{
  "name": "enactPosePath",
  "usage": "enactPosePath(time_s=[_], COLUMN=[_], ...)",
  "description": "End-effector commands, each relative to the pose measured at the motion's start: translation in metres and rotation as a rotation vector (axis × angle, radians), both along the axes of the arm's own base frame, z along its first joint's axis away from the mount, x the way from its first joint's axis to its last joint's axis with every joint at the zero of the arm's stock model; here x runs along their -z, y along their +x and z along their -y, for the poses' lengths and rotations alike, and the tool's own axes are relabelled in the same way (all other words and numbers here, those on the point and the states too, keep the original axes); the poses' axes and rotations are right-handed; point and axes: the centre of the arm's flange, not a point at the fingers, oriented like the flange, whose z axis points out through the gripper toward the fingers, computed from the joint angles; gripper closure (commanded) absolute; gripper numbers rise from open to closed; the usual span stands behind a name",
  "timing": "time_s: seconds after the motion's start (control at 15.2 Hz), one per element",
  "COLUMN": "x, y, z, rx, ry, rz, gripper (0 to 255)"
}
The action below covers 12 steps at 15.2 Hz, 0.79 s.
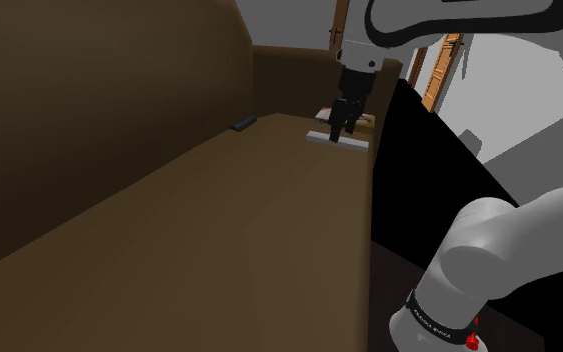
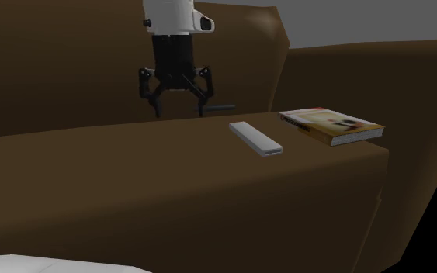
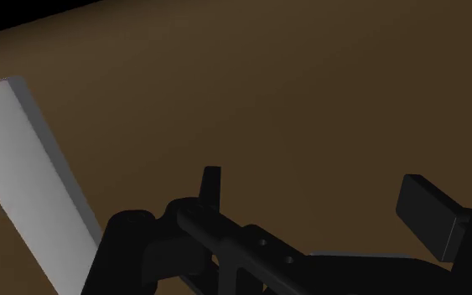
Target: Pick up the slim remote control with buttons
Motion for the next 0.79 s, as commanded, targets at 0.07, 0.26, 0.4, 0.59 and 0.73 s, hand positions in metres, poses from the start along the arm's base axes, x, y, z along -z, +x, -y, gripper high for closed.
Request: enactPosePath(time_s=[0.07, 0.26, 0.4, 0.59, 0.73], x=[0.007, 0.016, 0.022, 0.031, 0.037], y=[0.020, 0.041, 0.055, 0.076, 0.091], z=[0.034, 0.068, 0.090, 0.123, 0.145], rx=[-0.025, -0.049, -0.064, -0.088, -0.104], ry=[0.000, 0.001, 0.002, 0.003, 0.004], rz=[-0.011, -0.023, -0.030, -0.041, -0.049], gripper=[0, 0, 0, 0, 0])
